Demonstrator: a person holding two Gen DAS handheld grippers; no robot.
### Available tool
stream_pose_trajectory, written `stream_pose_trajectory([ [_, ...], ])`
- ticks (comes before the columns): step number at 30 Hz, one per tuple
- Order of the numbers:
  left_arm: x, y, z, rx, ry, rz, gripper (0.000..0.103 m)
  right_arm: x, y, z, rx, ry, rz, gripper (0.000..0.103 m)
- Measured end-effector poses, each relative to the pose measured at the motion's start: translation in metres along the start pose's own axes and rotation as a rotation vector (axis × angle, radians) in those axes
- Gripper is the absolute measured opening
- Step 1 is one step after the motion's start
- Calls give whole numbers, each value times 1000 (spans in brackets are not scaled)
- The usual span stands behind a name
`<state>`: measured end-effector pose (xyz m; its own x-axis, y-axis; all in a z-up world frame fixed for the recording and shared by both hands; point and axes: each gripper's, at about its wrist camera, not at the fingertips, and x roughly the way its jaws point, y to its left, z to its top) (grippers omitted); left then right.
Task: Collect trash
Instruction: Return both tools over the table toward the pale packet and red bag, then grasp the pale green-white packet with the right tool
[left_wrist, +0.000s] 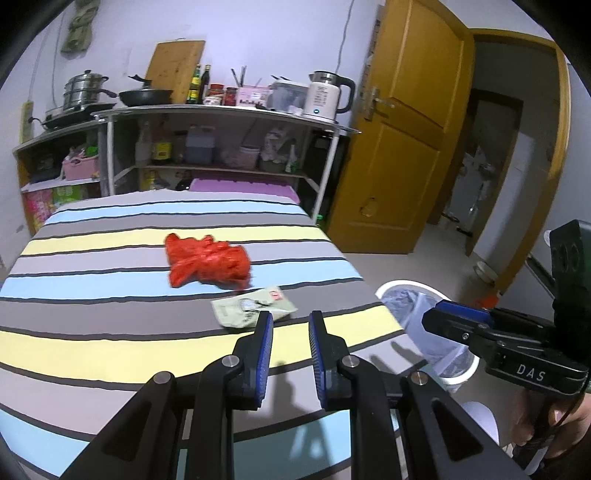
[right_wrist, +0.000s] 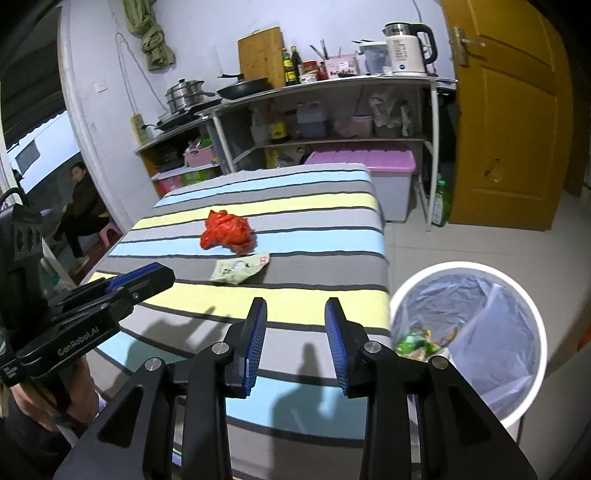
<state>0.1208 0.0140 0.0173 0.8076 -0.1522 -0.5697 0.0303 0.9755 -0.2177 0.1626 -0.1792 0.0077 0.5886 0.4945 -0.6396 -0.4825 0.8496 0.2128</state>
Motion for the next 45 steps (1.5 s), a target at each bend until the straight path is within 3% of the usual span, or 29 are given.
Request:
stream_pose_trajectory([
  [24, 11, 72, -2, -92, 8, 67, 19, 119, 33, 22, 52, 179, 138, 34],
  [41, 27, 94, 0, -128, 23, 56, 19, 158, 29, 40, 180, 243, 156, 34],
  [45, 28, 96, 2, -128, 24, 62, 19, 159, 33, 41, 158, 234, 130, 21],
])
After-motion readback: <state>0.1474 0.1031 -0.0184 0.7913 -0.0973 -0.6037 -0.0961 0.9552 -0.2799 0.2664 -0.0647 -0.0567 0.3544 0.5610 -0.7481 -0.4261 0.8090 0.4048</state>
